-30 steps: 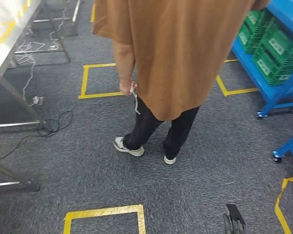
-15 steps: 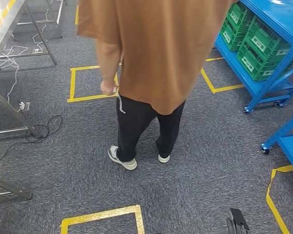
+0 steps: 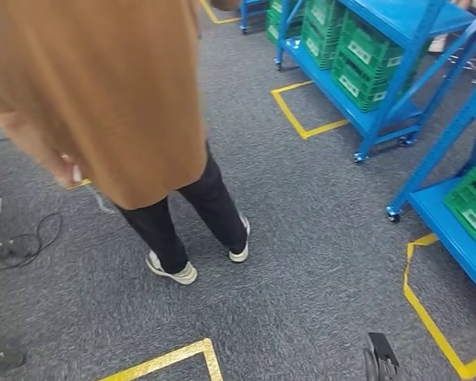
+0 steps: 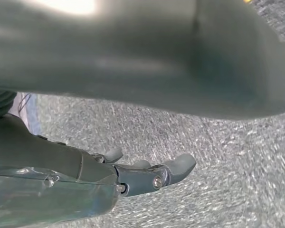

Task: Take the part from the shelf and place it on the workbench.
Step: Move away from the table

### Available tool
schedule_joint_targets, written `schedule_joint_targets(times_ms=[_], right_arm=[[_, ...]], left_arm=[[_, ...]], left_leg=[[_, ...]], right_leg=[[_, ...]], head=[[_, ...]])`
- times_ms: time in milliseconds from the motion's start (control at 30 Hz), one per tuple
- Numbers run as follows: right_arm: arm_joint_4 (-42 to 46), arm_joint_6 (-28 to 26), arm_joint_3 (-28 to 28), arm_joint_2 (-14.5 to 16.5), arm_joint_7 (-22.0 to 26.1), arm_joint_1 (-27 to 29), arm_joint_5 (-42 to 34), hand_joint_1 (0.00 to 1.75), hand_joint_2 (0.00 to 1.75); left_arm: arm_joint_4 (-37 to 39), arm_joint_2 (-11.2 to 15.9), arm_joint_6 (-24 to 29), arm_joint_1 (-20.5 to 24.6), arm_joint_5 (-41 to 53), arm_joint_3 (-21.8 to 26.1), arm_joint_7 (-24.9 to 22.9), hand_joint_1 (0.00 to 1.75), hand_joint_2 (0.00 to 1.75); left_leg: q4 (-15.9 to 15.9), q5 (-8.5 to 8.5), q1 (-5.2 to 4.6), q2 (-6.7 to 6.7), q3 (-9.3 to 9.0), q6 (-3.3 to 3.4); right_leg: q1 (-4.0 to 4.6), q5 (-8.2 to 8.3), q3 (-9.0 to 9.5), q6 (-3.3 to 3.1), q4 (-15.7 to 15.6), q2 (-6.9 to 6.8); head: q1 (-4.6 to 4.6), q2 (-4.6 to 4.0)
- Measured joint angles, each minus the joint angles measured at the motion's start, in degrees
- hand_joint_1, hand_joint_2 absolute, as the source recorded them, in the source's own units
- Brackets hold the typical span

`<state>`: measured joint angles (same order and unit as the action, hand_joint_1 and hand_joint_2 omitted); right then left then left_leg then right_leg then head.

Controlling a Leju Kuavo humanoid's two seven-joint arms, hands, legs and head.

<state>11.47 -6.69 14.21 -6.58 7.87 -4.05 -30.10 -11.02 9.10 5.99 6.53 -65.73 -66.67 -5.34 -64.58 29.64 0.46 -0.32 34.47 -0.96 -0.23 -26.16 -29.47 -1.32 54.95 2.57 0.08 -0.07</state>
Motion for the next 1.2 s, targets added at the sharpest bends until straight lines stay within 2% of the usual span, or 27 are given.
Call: schedule_joint_targets(times_ms=[67,100,167,233,300,367,400,433,467,533,567,600,667,700,733,767,800,867,900,933,967,1033,1067,1100,1133,1200], right_arm=[[0.00,0.00,-0.01,0.00,-0.03,-0.07,-0.13,0.00,0.00],[0.00,-0.01,-0.01,0.00,-0.07,-0.07,-0.17,0.00,0.00],[-0.02,-0.02,0.01,0.00,-0.17,0.04,-0.25,0.00,0.00],[-0.07,-0.03,0.02,0.00,-0.31,0.18,-0.31,0.00,0.00],[-0.10,-0.06,0.03,0.00,-0.39,0.11,-0.35,0.00,0.00],[-0.11,-0.09,0.04,0.00,-0.40,0.03,-0.35,0.00,0.00],[-0.11,-0.10,0.05,0.00,-0.42,0.08,-0.35,0.00,0.00],[-0.11,-0.09,0.07,0.00,-0.43,0.14,-0.35,0.00,0.00],[-0.12,-0.09,0.08,-0.01,-0.44,0.20,-0.35,0.00,0.00],[-0.13,-0.10,0.08,-0.02,-0.43,0.20,-0.35,0.00,0.00],[-0.13,-0.10,0.08,-0.02,-0.42,0.13,-0.35,0.00,0.00],[-0.13,-0.10,0.09,-0.02,-0.42,0.08,-0.36,0.00,0.00],[-0.13,-0.09,0.10,-0.02,-0.42,0.07,-0.37,0.00,0.00],[-0.14,-0.09,0.10,-0.02,-0.42,0.10,-0.37,0.00,0.00],[-0.14,-0.10,0.10,-0.02,-0.42,0.11,-0.38,0.00,0.00],[-0.14,-0.10,0.10,-0.02,-0.42,0.06,-0.39,0.00,0.00],[-0.14,-0.11,0.10,-0.01,-0.41,-0.03,-0.41,0.00,0.00],[-0.14,-0.11,0.10,-0.02,-0.41,-0.22,-0.43,0.00,0.00],[-0.15,-0.10,0.10,-0.01,-0.42,-0.23,-0.44,0.00,0.00],[-0.15,-0.10,0.10,-0.01,-0.44,-0.21,-0.44,0.00,0.00],[-0.15,-0.09,0.11,-0.01,-0.45,-0.17,-0.44,0.00,0.00],[-0.15,-0.09,0.11,0.00,-0.46,-0.15,-0.44,0.00,0.00],[-0.15,-0.09,0.11,0.00,-0.46,-0.19,-0.46,0.00,0.00],[-0.15,-0.09,0.11,0.00,-0.47,-0.22,-0.49,0.00,0.00],[-0.15,-0.09,0.11,0.00,-0.48,-0.21,-0.51,0.00,0.00],[-0.15,-0.09,0.12,-0.01,-0.50,-0.07,-0.61,0.00,0.00]], left_arm=[[0.00,0.10,0.00,0.07,0.08,0.01,0.02,0.00,0.00],[0.00,0.12,0.00,0.13,0.11,0.01,0.03,0.00,0.00],[0.00,0.08,-0.03,0.25,0.14,0.01,0.04,0.00,0.00],[0.00,0.00,-0.11,0.33,0.14,0.00,0.05,0.00,0.00],[0.00,-0.01,-0.15,0.30,0.14,0.00,0.05,0.00,0.00],[0.01,0.05,-0.15,0.18,0.14,0.01,0.05,0.00,0.00],[0.01,0.08,-0.15,0.14,0.14,0.01,0.05,0.00,0.00],[0.01,0.07,-0.15,0.12,0.14,0.01,0.05,0.00,0.00],[0.00,0.05,-0.16,0.12,0.14,0.01,0.05,0.00,0.00],[0.00,0.02,-0.17,0.12,0.14,0.01,0.05,0.00,0.00],[0.00,0.03,-0.17,0.12,0.14,0.01,0.05,0.00,0.00],[0.00,0.04,-0.17,0.14,0.14,0.01,0.05,0.00,0.00],[0.00,0.03,-0.17,0.24,0.14,0.01,0.05,0.00,0.00],[0.00,0.01,-0.17,0.31,0.14,0.01,0.05,0.00,0.00],[0.00,0.00,-0.17,0.38,0.14,0.01,0.05,0.00,0.00],[0.00,-0.01,-0.17,0.42,0.14,0.01,0.05,0.00,0.00],[0.00,-0.01,-0.17,0.42,0.14,0.01,0.05,0.00,0.00],[0.00,-0.03,-0.17,0.25,0.14,-0.01,0.05,0.00,0.00],[0.00,-0.05,-0.18,0.13,0.14,-0.01,0.05,0.00,0.00],[0.00,-0.07,-0.19,0.01,0.14,-0.01,0.05,0.00,0.00],[0.00,-0.07,-0.21,-0.05,0.14,-0.01,0.05,0.00,0.00],[0.00,0.01,-0.25,-0.05,0.13,-0.01,0.05,0.00,0.00],[0.00,0.07,-0.26,-0.01,0.12,0.00,0.06,0.00,0.00],[0.00,0.12,-0.26,0.03,0.12,0.01,0.06,0.00,0.00],[0.00,0.14,-0.25,0.08,0.12,0.01,0.07,0.00,0.00],[0.00,0.07,-0.26,0.20,0.13,0.01,0.08,0.00,0.00]], left_leg=[[7.58,-3.00,0.05,-1.43,-3.34,0.35],[9.49,-3.46,0.05,-1.91,-4.15,0.47],[10.28,-3.50,-0.01,-1.44,-4.42,0.78],[10.71,-3.74,0.04,-0.54,-4.61,1.36],[10.99,-3.87,0.11,0.48,-4.72,1.83],[10.99,-3.80,0.04,1.47,-4.71,2.02],[10.98,-3.75,0.02,1.96,-4.73,2.02],[10.97,-3.69,0.03,2.41,-4.79,1.98],[10.96,-3.60,0.07,2.82,-4.92,1.87],[10.91,-3.30,0.07,3.58,-5.34,1.45],[10.81,-3.15,-0.02,3.92,-5.48,1.18],[10.73,-3.06,-0.13,4.30,-5.57,0.90],[10.70,-3.02,-0.26,5.14,-5.70,0.38],[10.63,-2.85,-0.15,5.21,-5.78,0.04],[10.00,-2.25,-0.04,4.61,-5.62,-0.26],[8.26,-1.02,0.06,3.67,-4.89,-0.52],[5.21,0.78,0.14,2.49,-3.49,-0.69],[-2.76,4.29,0.11,1.12,0.46,-0.72],[-5.62,4.94,0.11,0.92,2.01,-0.68],[-6.42,4.40,0.11,0.80,2.68,-0.58],[-4.98,2.84,0.10,0.67,2.32,-0.41],[2.41,-1.63,0.07,-0.48,-0.61,0.13],[6.20,-3.16,0.12,-1.32,-2.13,0.34],[8.79,-4.02,0.11,-1.95,-3.18,0.46],[10.07,-4.20,0.07,-2.31,-3.66,0.54],[10.69,-4.26,0.06,-1.57,-3.90,0.82]], right_leg=[[0.21,-0.07,-0.12,0.27,0.24,1.02],[0.27,-0.10,-0.29,0.50,0.34,1.43],[0.18,-0.07,-0.70,1.11,0.34,2.15],[0.01,-1.02,-1.38,1.70,1.53,1.35],[-0.10,-4.36,-3.58,2.24,6.86,-0.66],[-0.30,-8.05,-6.94,2.76,14.70,-1.68],[-0.46,-8.65,-7.91,2.95,17.03,-1.85],[-0.63,-8.05,-7.80,3.11,17.07,-2.00],[-0.78,-6.42,-6.54,3.22,14.72,-2.26],[-0.79,-2.64,-2.35,3.30,6.52,-3.77],[-0.63,-1.62,-0.80,3.09,3.24,-4.56],[-0.43,-1.25,0.00,2.80,1.33,-5.12],[-0.13,-1.35,0.01,1.96,0.56,-4.77],[-0.15,-1.21,0.15,1.57,0.42,-4.35],[-0.19,-1.05,0.32,1.18,0.24,-3.93],[-0.23,-0.84,0.46,0.80,0.07,-3.56],[-0.27,-0.63,0.54,0.45,-0.05,-3.18],[-0.12,-0.41,0.24,0.04,-0.04,-2.26],[-0.04,-0.34,0.18,-0.07,-0.02,-1.70],[0.02,-0.33,0.18,-0.10,-0.02,-1.11],[0.05,-0.33,0.25,-0.11,-0.01,-0.51],[0.06,-0.35,0.38,-0.07,0.00,0.60],[0.15,-0.41,0.33,0.04,0.11,1.11],[0.19,-0.44,0.22,0.23,0.16,1.53],[0.19,-0.46,0.05,0.48,0.18,1.92],[0.06,-0.45,-0.28,1.15,0.09,2.59]], head=[[-0.41,0.00],[-0.39,0.00],[-0.16,0.00],[0.06,0.00],[0.69,0.00],[1.35,0.00],[1.52,0.00],[1.70,0.00],[1.92,0.00],[2.42,0.00],[2.64,0.00],[2.68,0.00],[2.38,0.00],[2.17,0.00],[1.98,0.00],[1.78,0.00],[1.51,0.00],[0.88,0.00],[0.60,0.00],[0.36,0.00],[0.13,0.00],[-0.26,0.00],[-0.41,0.00],[-0.45,0.00],[-0.45,0.00],[-0.32,0.00]])
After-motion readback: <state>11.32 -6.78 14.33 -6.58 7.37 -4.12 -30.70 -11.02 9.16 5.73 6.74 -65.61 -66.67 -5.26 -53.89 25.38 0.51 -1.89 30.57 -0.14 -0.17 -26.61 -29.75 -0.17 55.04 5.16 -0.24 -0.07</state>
